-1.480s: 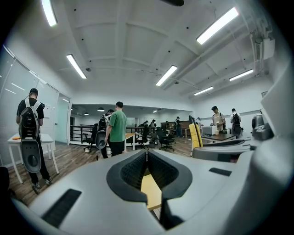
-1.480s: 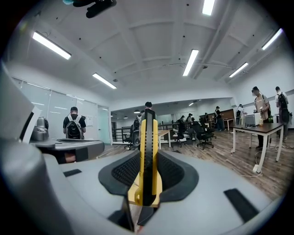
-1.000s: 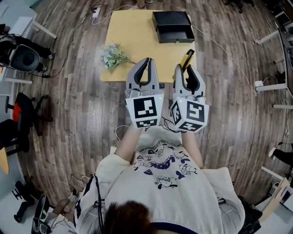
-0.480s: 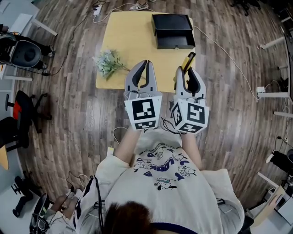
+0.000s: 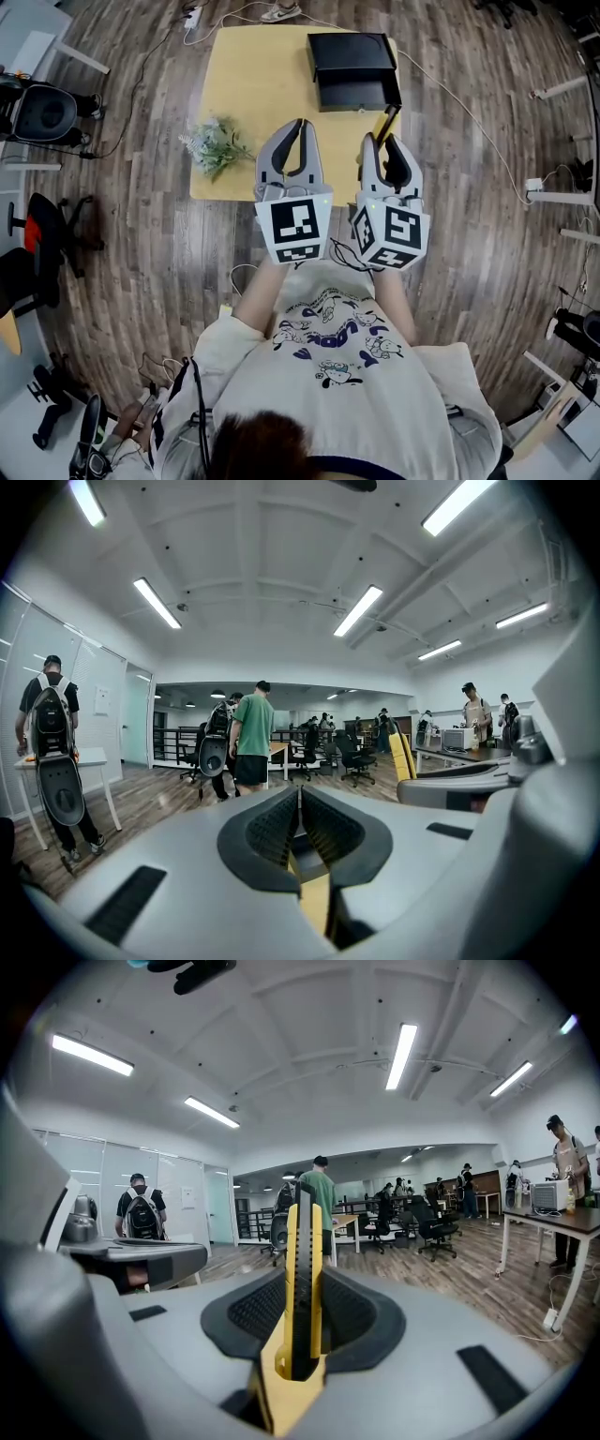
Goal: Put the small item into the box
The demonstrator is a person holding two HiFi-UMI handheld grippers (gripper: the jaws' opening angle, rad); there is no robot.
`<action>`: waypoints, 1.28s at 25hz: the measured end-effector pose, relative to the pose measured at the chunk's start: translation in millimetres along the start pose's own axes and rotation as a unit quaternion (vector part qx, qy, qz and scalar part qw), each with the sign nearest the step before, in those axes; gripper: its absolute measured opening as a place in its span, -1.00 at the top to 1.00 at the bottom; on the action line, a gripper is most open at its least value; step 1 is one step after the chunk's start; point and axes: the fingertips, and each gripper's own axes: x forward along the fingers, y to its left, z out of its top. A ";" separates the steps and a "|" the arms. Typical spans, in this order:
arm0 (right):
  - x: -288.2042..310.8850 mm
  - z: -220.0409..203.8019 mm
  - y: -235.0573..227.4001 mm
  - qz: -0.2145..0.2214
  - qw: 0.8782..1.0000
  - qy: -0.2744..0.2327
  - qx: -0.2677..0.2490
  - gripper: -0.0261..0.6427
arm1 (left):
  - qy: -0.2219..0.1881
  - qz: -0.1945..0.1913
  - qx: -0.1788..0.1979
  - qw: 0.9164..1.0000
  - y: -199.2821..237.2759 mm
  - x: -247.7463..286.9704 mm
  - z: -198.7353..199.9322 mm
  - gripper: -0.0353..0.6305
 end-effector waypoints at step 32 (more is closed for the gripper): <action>191.1 -29.0 -41.0 -0.024 0.996 0.089 -0.014 0.53 | 0.096 -0.032 -0.022 0.995 59.4 177.6 -47.4 0.83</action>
